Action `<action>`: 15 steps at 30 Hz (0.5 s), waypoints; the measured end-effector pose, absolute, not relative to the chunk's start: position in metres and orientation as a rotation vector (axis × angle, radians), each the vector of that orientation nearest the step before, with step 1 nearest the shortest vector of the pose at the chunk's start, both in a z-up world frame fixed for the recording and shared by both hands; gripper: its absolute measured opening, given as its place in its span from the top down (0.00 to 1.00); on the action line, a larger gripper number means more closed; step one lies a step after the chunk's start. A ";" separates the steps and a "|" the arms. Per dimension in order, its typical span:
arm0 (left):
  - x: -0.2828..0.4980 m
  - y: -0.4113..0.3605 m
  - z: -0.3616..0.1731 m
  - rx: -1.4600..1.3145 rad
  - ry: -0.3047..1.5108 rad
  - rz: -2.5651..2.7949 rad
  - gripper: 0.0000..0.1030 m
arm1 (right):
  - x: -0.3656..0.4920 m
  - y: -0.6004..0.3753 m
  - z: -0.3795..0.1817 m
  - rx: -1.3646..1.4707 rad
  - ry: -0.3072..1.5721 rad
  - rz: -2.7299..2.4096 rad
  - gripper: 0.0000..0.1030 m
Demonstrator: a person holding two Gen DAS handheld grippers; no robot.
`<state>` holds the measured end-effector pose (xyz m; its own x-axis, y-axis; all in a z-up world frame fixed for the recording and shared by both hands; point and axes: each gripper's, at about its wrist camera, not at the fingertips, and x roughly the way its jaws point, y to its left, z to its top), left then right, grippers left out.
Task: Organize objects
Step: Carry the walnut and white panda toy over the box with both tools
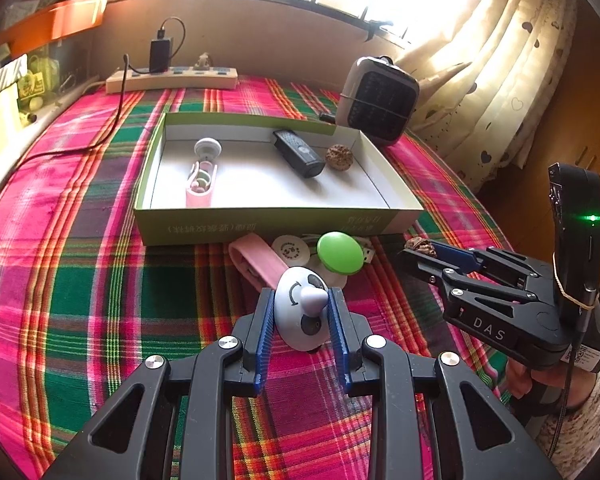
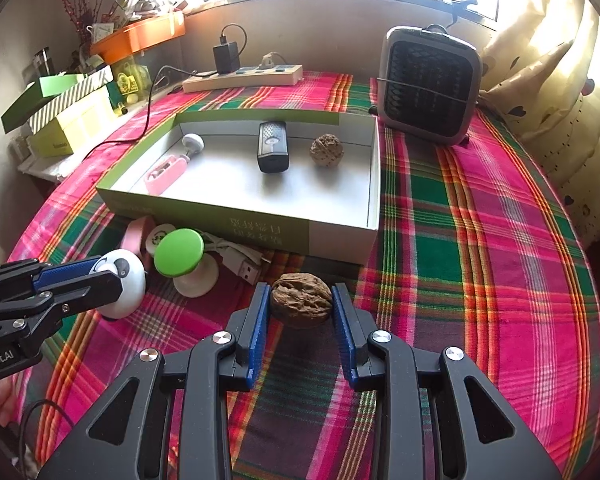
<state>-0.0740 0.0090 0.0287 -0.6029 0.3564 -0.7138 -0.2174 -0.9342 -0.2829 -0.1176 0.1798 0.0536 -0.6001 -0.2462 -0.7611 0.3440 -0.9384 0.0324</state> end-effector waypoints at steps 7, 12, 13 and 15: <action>-0.074 0.006 0.039 -1.155 -0.246 2.557 0.77 | -0.115 0.179 0.064 1.153 0.167 -2.555 0.69; -0.079 0.003 0.048 -1.130 -0.237 2.575 0.77 | -0.116 0.179 0.074 1.122 0.168 -2.563 0.69; -0.080 0.003 0.050 -1.128 -0.235 2.577 0.77 | -0.116 0.179 0.075 1.117 0.169 -2.566 0.69; -0.084 0.001 0.053 -1.127 -0.238 2.577 0.77 | -0.118 0.178 0.080 1.106 0.175 -2.570 0.69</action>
<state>-0.0843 0.0012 0.0526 -0.6388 0.3520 -0.6841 -0.2210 -0.9357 -0.2751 -0.1177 0.1780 0.0796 -0.6409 -0.2567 -0.7234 0.3522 -0.9357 0.0201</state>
